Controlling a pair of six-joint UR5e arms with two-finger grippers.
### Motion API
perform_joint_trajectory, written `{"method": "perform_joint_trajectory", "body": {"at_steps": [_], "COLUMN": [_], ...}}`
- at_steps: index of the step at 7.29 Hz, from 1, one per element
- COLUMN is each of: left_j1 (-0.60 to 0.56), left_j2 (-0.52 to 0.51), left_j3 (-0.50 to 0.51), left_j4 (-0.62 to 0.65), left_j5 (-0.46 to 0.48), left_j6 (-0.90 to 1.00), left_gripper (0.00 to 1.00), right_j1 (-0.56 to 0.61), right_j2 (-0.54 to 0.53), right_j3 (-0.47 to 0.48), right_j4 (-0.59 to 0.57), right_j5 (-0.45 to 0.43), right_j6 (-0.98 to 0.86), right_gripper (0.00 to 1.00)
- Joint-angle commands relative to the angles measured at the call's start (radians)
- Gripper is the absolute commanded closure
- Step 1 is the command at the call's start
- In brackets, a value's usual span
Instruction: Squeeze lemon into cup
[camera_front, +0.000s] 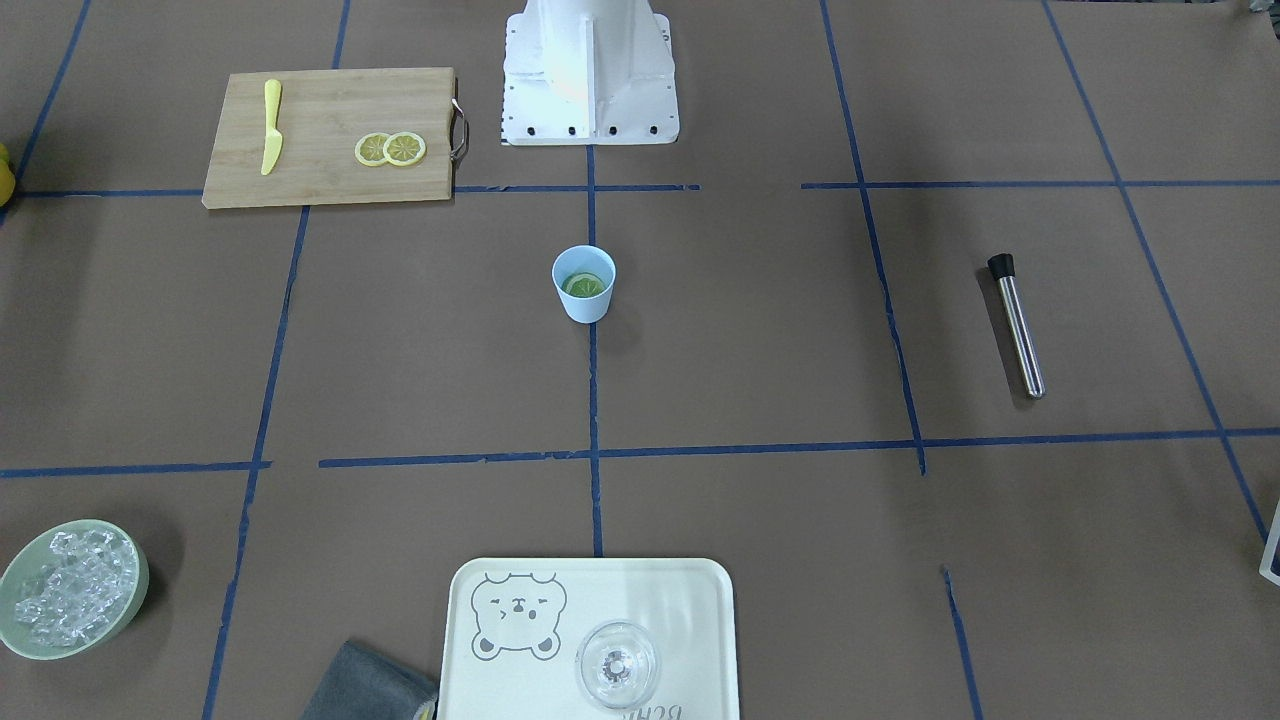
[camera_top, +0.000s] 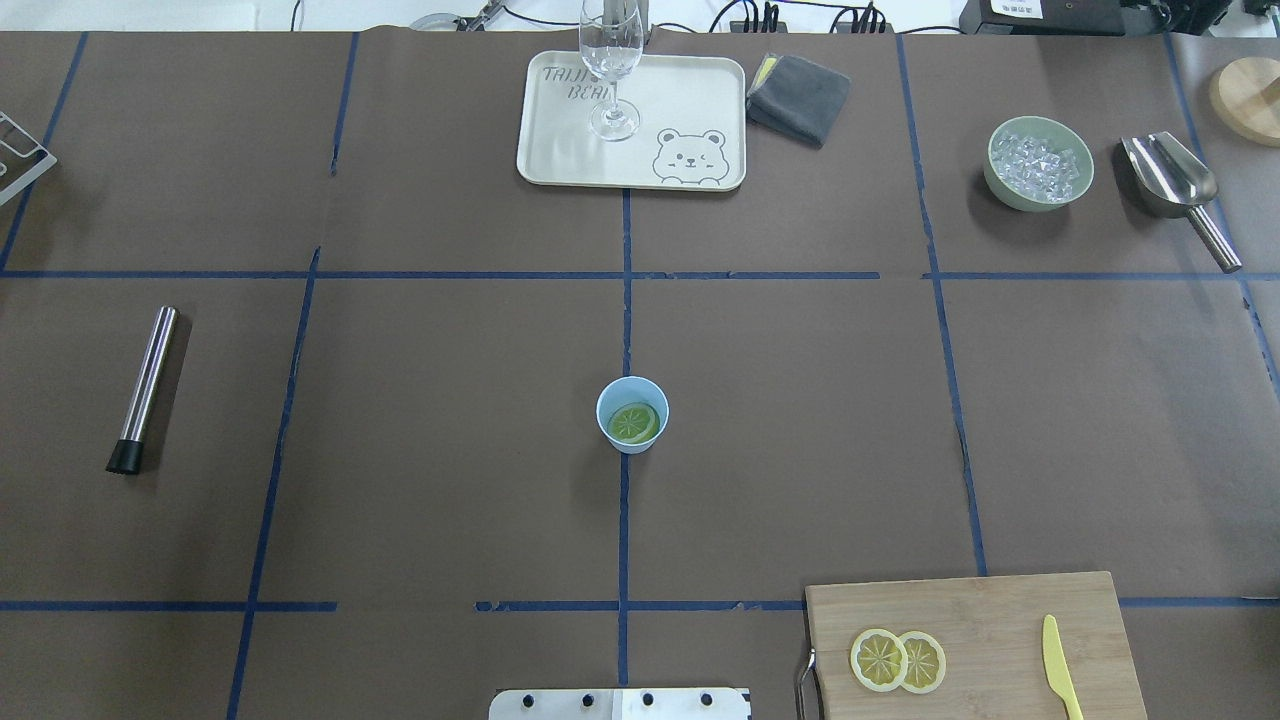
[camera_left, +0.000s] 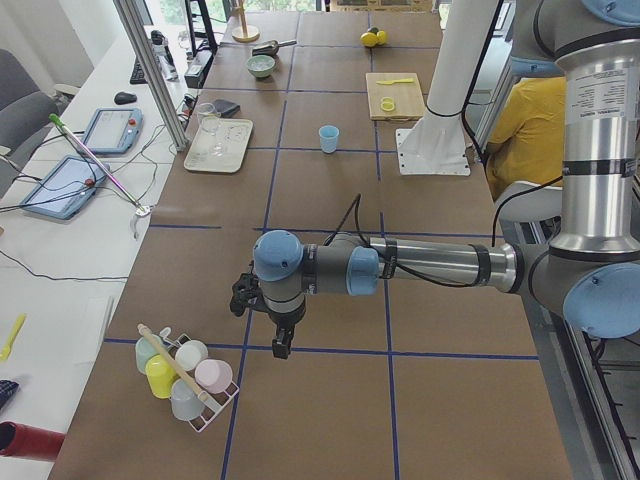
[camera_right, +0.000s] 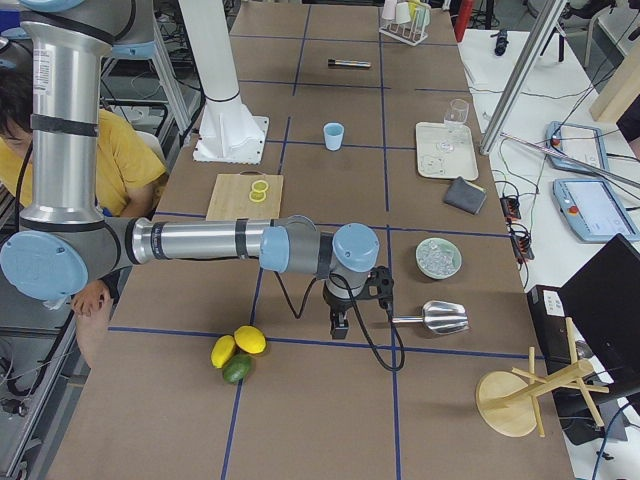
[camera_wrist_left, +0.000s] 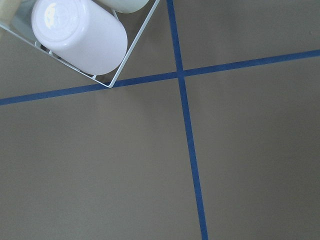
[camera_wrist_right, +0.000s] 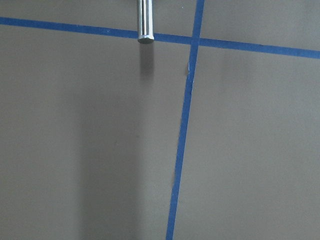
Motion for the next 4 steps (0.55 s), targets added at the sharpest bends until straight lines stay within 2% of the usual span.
{"method": "perform_joint_trajectory", "body": {"at_steps": [1, 4], "left_j1": [0.0, 0.0], "left_j2": [0.0, -0.006], "left_j3": [-0.001, -0.005], "left_j4": [0.0, 0.001], "left_j5": [-0.002, -0.002], "left_j6": [0.0, -0.001], "left_gripper": [0.0, 0.0], "right_j1": [0.001, 0.0], "right_j2": [0.003, 0.003], "right_j3": [0.0, -0.008], "right_j4": [0.009, 0.009], "right_j5": [0.002, 0.003], "right_j6": [0.002, 0.01], "right_gripper": [0.0, 0.0]}}
